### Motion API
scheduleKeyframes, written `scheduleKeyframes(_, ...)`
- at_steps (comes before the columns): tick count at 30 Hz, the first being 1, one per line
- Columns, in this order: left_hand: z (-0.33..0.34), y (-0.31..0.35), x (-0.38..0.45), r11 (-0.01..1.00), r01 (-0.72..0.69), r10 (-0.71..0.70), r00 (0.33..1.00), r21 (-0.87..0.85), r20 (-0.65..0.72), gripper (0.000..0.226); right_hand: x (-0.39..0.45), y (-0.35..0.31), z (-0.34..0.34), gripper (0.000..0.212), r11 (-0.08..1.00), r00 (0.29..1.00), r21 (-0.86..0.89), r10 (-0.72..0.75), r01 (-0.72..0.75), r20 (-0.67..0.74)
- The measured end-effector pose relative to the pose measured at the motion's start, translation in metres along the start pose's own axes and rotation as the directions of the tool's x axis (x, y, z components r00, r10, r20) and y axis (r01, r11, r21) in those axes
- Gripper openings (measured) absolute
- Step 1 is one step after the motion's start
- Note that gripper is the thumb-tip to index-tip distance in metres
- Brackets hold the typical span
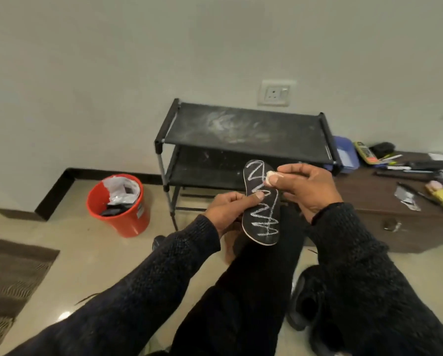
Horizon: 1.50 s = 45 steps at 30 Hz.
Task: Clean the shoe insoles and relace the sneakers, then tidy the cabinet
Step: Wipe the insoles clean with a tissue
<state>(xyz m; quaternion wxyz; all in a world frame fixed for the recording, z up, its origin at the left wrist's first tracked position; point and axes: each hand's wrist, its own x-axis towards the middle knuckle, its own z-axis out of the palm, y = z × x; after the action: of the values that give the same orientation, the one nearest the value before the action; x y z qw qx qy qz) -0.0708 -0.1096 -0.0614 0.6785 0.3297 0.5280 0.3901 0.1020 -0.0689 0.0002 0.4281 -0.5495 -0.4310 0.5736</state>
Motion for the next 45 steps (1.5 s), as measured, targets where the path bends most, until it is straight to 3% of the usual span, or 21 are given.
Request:
scheduleKeyframes(7,0.087,0.024,0.001,0.990,-0.114,0.104,0.988,0.079,0.113,0.030,-0.030,-0.031,-0.085,0.042,0.968,0.986,0.217,-0.096,0.125,-0.140)
scheduleKeyframes(12,0.151,0.033,0.018,0.977,-0.156,0.125,0.971,0.144,0.202,0.035,-0.046,-0.041,-0.147,0.039,0.952,0.958,0.245,-0.117,0.183,-0.260)
scheduleKeyframes(17,0.211,0.032,0.035,0.948,-0.202,0.127,0.949,0.246,0.289,0.032,-0.047,-0.036,-0.202,0.049,0.936,0.944,0.303,-0.076,0.178,-0.320)
scheduleKeyframes(21,0.249,0.025,0.054,0.928,-0.183,0.073,0.943,0.324,0.325,0.032,-0.037,-0.019,-0.237,0.038,0.920,0.916,0.349,-0.025,0.178,-0.401)
scheduleKeyframes(26,0.271,0.001,0.100,0.928,-0.091,-0.027,0.951,0.361,0.308,0.033,-0.010,0.015,-0.274,0.042,0.920,0.882,0.362,0.042,0.149,-0.470)
scheduleKeyframes(32,0.278,-0.043,0.190,0.925,-0.001,-0.105,0.960,0.379,0.260,0.028,0.051,0.065,-0.306,0.041,0.940,0.888,0.336,0.112,0.050,-0.445)
scheduleKeyframes(38,0.286,-0.055,0.293,0.830,-0.164,0.044,0.972,0.533,0.231,0.035,0.134,0.099,-0.330,0.042,0.932,0.906,0.359,0.191,-0.048,-0.376)
scheduleKeyframes(42,0.292,-0.062,0.347,0.766,-0.208,0.103,0.974,0.608,0.203,0.038,0.169,0.121,-0.342,0.028,0.905,0.837,0.422,0.268,-0.049,-0.477)
scheduleKeyframes(45,0.301,-0.063,0.369,0.670,-0.251,0.143,0.967,0.699,0.211,0.043,0.174,0.125,-0.344,0.030,0.869,0.821,0.495,0.295,-0.019,-0.488)
